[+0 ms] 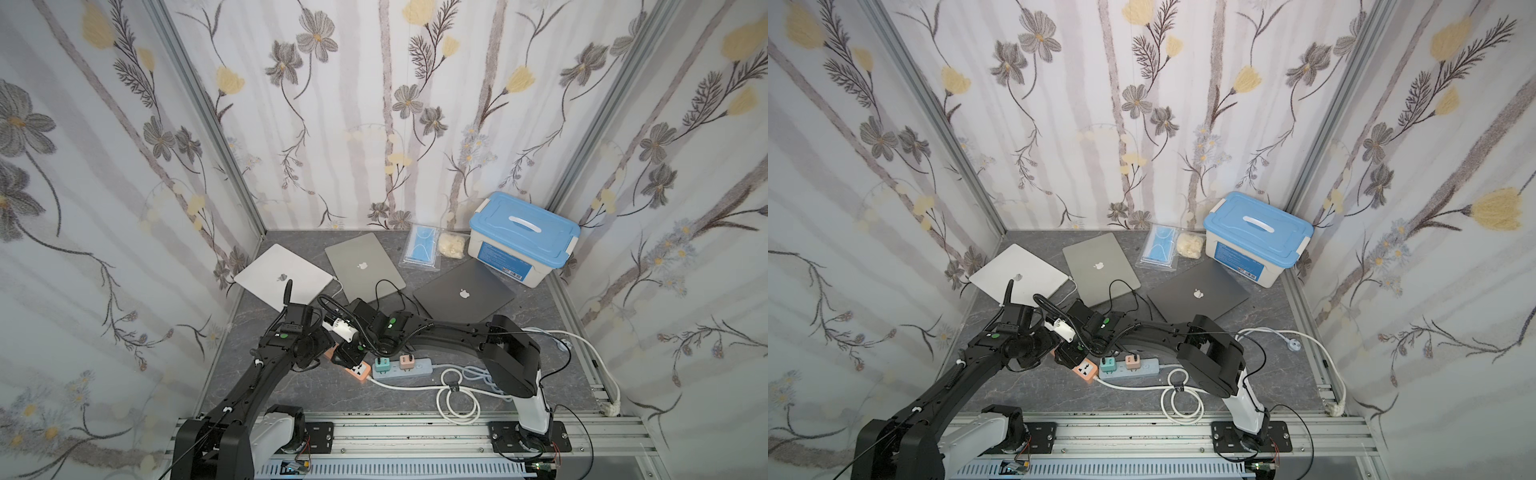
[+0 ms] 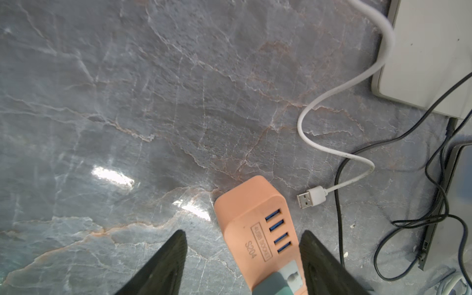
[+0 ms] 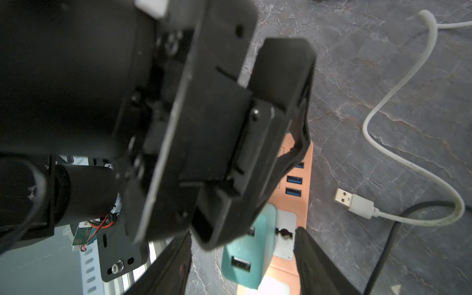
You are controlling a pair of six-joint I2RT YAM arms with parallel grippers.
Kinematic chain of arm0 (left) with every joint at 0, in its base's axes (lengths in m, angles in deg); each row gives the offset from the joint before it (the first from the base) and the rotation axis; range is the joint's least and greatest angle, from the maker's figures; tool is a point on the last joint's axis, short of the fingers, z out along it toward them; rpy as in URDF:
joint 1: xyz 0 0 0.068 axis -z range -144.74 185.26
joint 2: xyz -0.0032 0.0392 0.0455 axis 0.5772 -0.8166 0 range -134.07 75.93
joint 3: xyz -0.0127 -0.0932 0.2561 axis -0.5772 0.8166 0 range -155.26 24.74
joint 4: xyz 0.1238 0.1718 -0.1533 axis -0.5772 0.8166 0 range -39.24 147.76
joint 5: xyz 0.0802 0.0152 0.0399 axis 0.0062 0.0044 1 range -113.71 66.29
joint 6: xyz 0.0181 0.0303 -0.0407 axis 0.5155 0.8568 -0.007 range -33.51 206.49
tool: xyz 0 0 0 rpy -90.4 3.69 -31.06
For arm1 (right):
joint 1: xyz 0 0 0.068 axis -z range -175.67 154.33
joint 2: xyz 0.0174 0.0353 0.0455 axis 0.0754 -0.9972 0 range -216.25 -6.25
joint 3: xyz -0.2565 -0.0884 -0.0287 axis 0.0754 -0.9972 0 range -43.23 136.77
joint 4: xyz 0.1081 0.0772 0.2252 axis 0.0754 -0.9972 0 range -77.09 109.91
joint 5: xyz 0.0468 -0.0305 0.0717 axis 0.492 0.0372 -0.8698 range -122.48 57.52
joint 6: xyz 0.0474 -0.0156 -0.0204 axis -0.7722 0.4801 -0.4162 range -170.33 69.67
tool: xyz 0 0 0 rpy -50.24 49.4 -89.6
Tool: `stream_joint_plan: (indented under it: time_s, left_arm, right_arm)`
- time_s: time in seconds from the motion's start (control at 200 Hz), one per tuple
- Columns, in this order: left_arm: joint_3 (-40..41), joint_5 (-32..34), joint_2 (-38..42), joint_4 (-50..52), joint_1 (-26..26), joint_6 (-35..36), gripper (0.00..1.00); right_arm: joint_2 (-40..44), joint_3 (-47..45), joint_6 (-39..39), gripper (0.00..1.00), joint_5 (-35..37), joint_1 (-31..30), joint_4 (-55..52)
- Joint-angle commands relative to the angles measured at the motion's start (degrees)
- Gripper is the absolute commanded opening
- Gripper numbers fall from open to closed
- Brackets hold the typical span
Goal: Unplug the laptop charger
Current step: Place the charging cable at the center of the board, then remove the plug from the socket.
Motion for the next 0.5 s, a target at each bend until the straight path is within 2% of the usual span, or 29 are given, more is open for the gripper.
stream_joint_plan:
  time_s: [0.0,0.125,0.345,0.495]
  left_arm:
    - [0.13,1.25,-0.24,-1.01,-0.45,1.01,0.73]
    - [0.73,0.54,-1.79,-2.57,-0.96,0.92,0.74]
    - [1.10,-0.35,-3.52,-3.58,-0.99,1.14,0.74]
    - [1.27,-0.70,-4.92,-4.12,-0.96,1.27,0.74]
  right_arm:
    - [-1.31,1.77,0.51,0.65,-0.88,-0.20,2.64]
    - [-2.57,2.19,0.71,0.64,0.15,-0.20,2.04]
    - [-3.62,1.11,0.53,0.56,0.43,-0.20,2.36]
    - [-3.47,0.35,0.53,0.39,0.98,-0.20,3.03]
